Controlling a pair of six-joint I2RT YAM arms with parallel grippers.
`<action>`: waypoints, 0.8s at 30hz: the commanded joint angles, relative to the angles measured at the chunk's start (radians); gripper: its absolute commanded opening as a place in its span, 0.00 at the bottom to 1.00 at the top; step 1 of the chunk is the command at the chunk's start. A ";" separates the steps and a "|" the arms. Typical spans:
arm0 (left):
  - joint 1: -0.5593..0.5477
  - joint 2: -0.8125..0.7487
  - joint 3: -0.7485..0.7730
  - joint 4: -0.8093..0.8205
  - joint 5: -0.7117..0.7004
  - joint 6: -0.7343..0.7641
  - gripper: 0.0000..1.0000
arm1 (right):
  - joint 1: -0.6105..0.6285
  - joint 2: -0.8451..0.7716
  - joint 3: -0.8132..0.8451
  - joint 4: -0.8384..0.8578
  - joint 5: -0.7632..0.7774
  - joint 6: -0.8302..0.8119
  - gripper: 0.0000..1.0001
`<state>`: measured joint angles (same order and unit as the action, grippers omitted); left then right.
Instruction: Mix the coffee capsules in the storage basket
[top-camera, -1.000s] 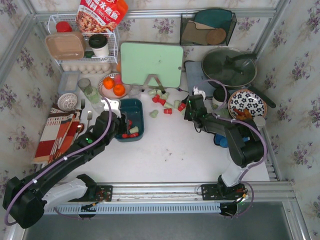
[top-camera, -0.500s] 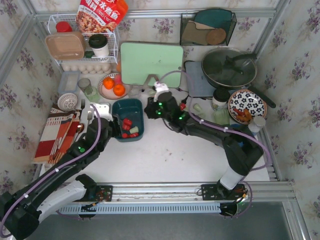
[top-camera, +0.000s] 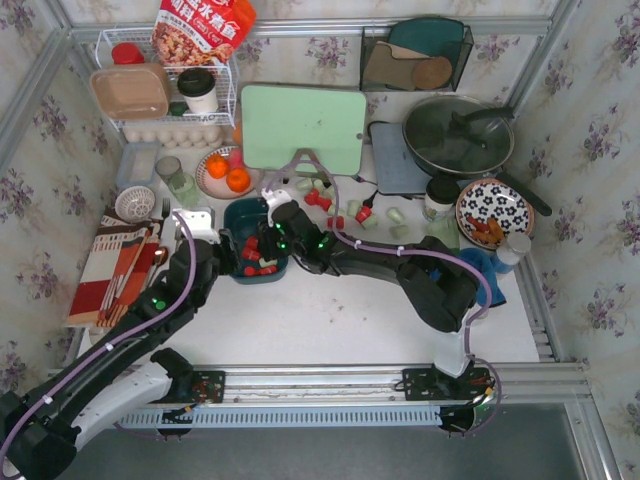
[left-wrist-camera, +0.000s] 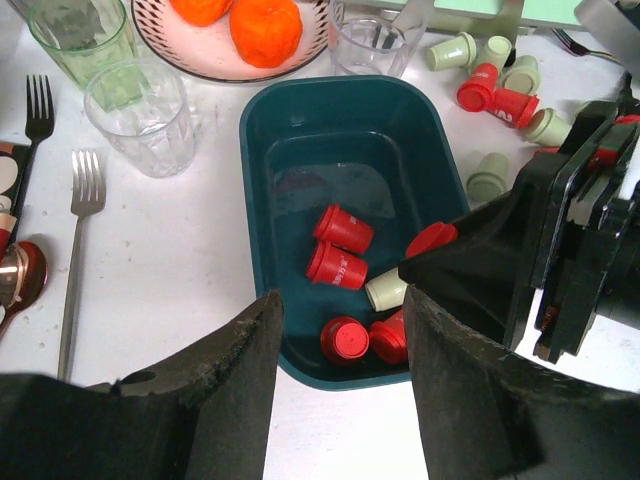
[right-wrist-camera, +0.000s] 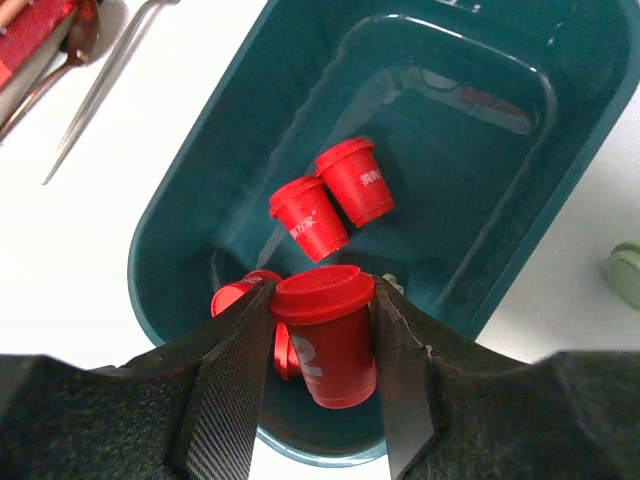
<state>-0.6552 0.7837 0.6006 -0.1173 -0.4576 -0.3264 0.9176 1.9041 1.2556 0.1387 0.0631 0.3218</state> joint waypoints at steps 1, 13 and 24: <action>0.000 0.003 -0.001 0.025 -0.011 -0.007 0.54 | 0.001 0.009 0.005 -0.005 -0.010 -0.016 0.51; 0.000 0.028 0.007 0.028 -0.008 -0.002 0.54 | 0.001 -0.097 -0.052 -0.029 0.112 -0.058 0.64; 0.000 0.233 0.136 -0.031 0.115 -0.028 0.54 | -0.004 -0.450 -0.495 0.252 0.598 -0.155 0.67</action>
<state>-0.6552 0.9562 0.6949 -0.1337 -0.4076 -0.3290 0.9157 1.5455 0.8967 0.2104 0.4030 0.2127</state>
